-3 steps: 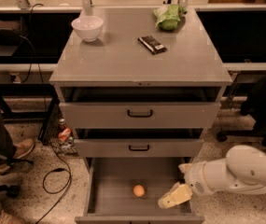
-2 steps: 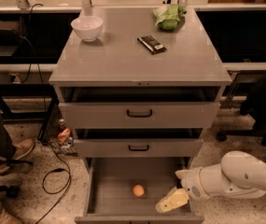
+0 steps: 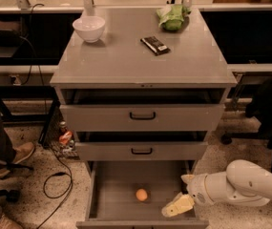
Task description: Pick orange from bottom drawer and place on counter
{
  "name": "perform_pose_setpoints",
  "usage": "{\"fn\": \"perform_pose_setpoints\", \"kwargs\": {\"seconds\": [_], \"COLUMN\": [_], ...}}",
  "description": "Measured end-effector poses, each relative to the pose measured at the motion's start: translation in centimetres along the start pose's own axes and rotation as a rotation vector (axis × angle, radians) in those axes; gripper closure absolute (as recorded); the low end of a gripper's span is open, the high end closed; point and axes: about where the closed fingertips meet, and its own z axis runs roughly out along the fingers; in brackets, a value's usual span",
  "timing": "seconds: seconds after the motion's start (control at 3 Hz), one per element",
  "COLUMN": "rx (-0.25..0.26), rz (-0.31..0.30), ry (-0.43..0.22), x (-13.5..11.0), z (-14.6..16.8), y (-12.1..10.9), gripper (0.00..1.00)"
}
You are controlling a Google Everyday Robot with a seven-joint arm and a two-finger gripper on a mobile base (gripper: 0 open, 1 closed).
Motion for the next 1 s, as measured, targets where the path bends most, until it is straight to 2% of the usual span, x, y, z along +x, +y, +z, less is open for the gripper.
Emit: {"fn": "perform_pose_setpoints", "kwargs": {"seconds": [0.33,0.67,1.0], "rx": [0.023,-0.001,-0.021], "rz": [0.016,0.072,0.106], "ry": [-0.042,-0.102,-0.121], "x": [3.2,6.3,7.6], "z": [3.0,6.7,8.9], "y": [-4.5,-8.3,-9.1], "gripper": [0.0,0.0,0.0]}}
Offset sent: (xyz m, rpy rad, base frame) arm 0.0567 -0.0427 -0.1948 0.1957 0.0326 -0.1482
